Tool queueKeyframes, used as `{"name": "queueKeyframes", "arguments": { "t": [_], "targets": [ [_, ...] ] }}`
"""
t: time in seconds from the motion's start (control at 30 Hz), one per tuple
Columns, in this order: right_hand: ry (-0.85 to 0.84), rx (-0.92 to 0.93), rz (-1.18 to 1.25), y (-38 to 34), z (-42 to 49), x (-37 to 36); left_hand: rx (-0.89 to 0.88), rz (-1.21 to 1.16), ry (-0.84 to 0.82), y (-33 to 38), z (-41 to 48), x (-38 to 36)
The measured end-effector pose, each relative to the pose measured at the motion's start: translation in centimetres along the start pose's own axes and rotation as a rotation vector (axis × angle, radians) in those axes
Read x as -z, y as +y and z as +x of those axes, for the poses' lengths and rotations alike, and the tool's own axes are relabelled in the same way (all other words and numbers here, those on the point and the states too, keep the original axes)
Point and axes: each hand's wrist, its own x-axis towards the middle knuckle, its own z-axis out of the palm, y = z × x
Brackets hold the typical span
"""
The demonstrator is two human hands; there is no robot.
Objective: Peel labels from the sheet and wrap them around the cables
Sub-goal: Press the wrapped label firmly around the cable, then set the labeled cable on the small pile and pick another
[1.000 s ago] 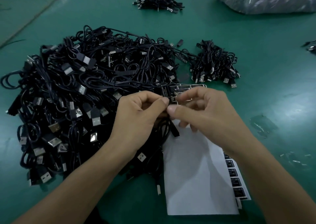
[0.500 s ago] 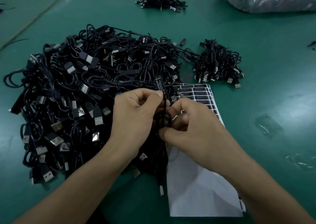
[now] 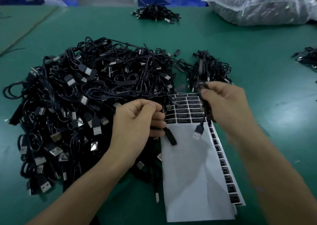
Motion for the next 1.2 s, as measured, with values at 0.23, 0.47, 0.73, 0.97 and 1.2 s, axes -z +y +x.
{"name": "queueKeyframes", "arguments": {
  "t": [0.23, 0.47, 0.73, 0.97, 1.2],
  "targets": [
    [0.324, 0.105, -0.357, -2.6, 9.6, 2.4, -0.002, 0.003, -0.021, 0.2, -0.1, -0.1],
    [0.251, -0.026, -0.673, -2.6, 14.6, 1.2, -0.014, 0.018, -0.029, 0.0, -0.1, -0.2],
    [-0.030, 0.493, -0.654, -5.4, 7.8, -3.4, -0.006, 0.055, -0.055, 0.0, -0.1, -0.3],
    [-0.577, 0.656, -0.571, -6.8, 0.9, -7.9, -0.120, 0.138, -0.072, 0.1, 0.0, -0.2],
    [-0.422, 0.565, -0.290, -6.6, 0.4, -7.0, -0.096, 0.117, -0.127, -0.1, -0.2, -0.1]
  ]
}}
